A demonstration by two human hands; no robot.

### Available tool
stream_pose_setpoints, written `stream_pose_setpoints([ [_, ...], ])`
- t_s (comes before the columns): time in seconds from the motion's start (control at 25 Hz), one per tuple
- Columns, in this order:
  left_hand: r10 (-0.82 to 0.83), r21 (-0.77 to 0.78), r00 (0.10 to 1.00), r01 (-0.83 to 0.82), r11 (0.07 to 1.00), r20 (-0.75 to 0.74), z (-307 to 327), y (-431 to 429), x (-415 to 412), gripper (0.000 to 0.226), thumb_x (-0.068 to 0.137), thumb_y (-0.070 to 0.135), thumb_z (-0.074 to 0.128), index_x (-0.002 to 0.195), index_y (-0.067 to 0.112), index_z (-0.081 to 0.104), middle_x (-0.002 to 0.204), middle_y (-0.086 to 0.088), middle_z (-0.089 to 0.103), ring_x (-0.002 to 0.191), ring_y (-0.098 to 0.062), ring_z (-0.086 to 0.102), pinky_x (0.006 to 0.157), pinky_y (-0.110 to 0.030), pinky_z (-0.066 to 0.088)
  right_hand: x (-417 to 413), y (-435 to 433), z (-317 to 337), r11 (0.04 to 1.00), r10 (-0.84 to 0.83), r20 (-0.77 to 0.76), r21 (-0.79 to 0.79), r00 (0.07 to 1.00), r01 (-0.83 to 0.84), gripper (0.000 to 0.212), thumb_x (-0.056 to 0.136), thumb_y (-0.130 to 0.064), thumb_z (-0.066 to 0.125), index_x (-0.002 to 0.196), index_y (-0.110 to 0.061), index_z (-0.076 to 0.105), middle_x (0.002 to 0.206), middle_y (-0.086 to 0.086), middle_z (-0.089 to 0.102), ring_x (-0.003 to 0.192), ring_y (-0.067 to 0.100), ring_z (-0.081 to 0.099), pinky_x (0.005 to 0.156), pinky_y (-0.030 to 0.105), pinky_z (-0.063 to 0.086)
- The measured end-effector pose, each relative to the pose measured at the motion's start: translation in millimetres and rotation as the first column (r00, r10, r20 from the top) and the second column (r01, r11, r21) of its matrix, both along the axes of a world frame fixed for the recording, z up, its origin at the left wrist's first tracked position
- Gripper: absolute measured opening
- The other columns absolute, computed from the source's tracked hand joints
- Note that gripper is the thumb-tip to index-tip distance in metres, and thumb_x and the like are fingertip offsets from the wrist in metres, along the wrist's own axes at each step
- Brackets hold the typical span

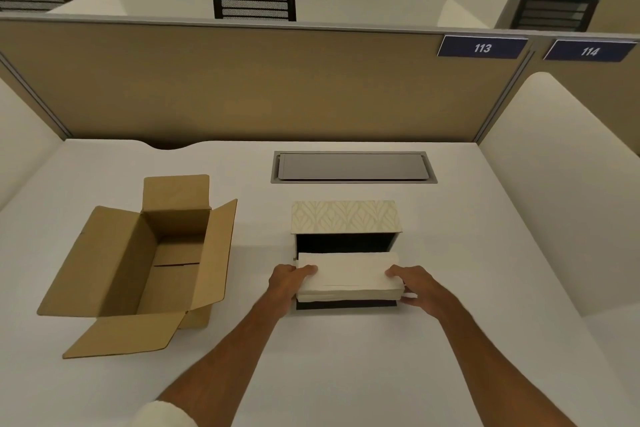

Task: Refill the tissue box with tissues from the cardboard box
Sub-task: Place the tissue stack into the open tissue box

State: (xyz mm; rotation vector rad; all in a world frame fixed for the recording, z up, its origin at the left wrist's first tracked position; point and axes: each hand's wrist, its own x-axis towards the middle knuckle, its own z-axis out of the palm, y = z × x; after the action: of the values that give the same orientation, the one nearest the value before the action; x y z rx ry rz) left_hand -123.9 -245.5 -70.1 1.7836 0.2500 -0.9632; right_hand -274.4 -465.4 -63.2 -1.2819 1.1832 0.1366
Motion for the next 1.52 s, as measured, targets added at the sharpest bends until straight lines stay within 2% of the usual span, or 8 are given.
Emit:
stream_pose_setpoints([
  [0.2, -0.165, 0.108, 0.975, 0.150, 0.983, 0.149, 7.6, 0.3, -6.5, 0.067, 0.085, 0.035, 0.071, 0.138, 0.005, 0.044, 0.136, -0.014, 0.054, 0.121, -0.030, 0.054, 0.102, -0.039, 0.048, 0.2, -3.4, -0.3, 0.999, 0.030, -0.027, -0.019, 0.999, -0.031, 0.056, 0.073, -0.027, 0.080, 0.115, -0.009, 0.049, 0.105, 0.010, 0.056, 0.101, 0.028, 0.055, 0.087, 0.041, 0.053],
  [0.4, -0.284, 0.066, 0.930, 0.276, 0.959, 0.234, 11.6, 7.9, -8.2, 0.088, 0.072, 0.043, 0.081, 0.141, 0.012, 0.036, 0.138, -0.009, 0.052, 0.113, -0.020, 0.053, 0.092, -0.029, 0.047, -3.4, -6.2, 2.4, 0.967, 0.232, -0.034, -0.102, 0.972, -0.234, 0.087, 0.066, -0.051, 0.080, 0.132, -0.011, 0.039, 0.127, 0.006, 0.046, 0.115, 0.026, 0.049, 0.092, 0.039, 0.051],
  [0.52, -0.378, 0.189, 0.897, 0.340, 0.921, 0.229, 8.2, 8.4, -5.1, 0.103, 0.061, 0.053, 0.085, 0.140, 0.009, 0.034, 0.135, -0.011, 0.052, 0.118, -0.026, 0.054, 0.099, -0.037, 0.051, -3.1, -8.5, 3.5, 0.913, 0.376, -0.074, -0.141, 0.924, -0.383, 0.090, 0.063, -0.050, 0.082, 0.133, -0.012, 0.038, 0.132, 0.006, 0.047, 0.116, 0.024, 0.049, 0.094, 0.039, 0.050],
  [0.72, -0.134, 0.210, 0.985, 0.110, 0.971, 0.105, 13.9, -6.0, -2.0, 0.093, 0.063, 0.080, 0.061, 0.112, 0.001, 0.054, 0.099, -0.010, 0.057, 0.091, -0.023, 0.056, 0.091, -0.043, 0.055, -1.1, -6.2, 1.7, 0.944, 0.294, -0.070, -0.134, 0.953, -0.301, 0.078, 0.058, -0.063, 0.077, 0.107, -0.011, 0.044, 0.108, 0.003, 0.049, 0.103, 0.021, 0.051, 0.096, 0.048, 0.050],
  [0.92, 0.036, 0.069, 0.999, -0.035, 0.997, -0.011, 12.6, -2.5, 3.0, 0.086, 0.073, 0.075, 0.057, 0.118, 0.003, 0.053, 0.113, -0.016, 0.060, 0.103, -0.033, 0.058, 0.081, -0.043, 0.050, 0.4, -3.3, 1.4, 0.968, 0.215, -0.062, -0.118, 0.975, -0.222, 0.081, 0.054, -0.066, 0.077, 0.106, -0.016, 0.041, 0.104, 0.001, 0.046, 0.105, 0.025, 0.049, 0.087, 0.048, 0.054],
  [1.12, 0.101, -0.029, 0.989, -0.105, 0.994, -0.104, 11.8, 3.1, 4.7, 0.082, 0.079, 0.070, 0.055, 0.126, 0.004, 0.052, 0.125, -0.019, 0.060, 0.113, -0.039, 0.057, 0.095, -0.053, 0.048, -2.1, -5.5, 2.4, 0.983, 0.150, -0.050, -0.100, 0.987, -0.155, 0.091, 0.035, -0.072, 0.080, 0.099, -0.017, 0.046, 0.100, 0.001, 0.047, 0.093, 0.021, 0.051, 0.071, 0.044, 0.057],
  [1.24, 0.120, -0.052, 0.986, -0.127, 0.991, -0.116, 13.6, 4.8, 3.9, 0.079, 0.081, 0.068, 0.055, 0.127, 0.004, 0.052, 0.126, -0.018, 0.060, 0.114, -0.040, 0.057, 0.099, -0.056, 0.047, -1.7, -3.8, 1.7, 0.987, 0.125, -0.031, -0.093, 0.992, -0.127, 0.105, 0.038, -0.071, 0.081, 0.118, -0.012, 0.048, 0.112, 0.004, 0.046, 0.102, 0.025, 0.050, 0.062, 0.042, 0.058],
  [1.52, 0.106, -0.063, 0.989, -0.114, 0.992, -0.107, 15.2, 6.2, 1.3, 0.075, 0.083, 0.066, 0.054, 0.126, 0.005, 0.053, 0.128, -0.018, 0.060, 0.115, -0.039, 0.057, 0.097, -0.053, 0.046, -1.3, 0.8, 8.3, 0.991, 0.100, -0.017, -0.085, 0.995, -0.101, 0.113, 0.032, -0.074, 0.078, 0.121, -0.012, 0.046, 0.121, 0.007, 0.048, 0.111, 0.029, 0.050, 0.086, 0.057, 0.055],
])
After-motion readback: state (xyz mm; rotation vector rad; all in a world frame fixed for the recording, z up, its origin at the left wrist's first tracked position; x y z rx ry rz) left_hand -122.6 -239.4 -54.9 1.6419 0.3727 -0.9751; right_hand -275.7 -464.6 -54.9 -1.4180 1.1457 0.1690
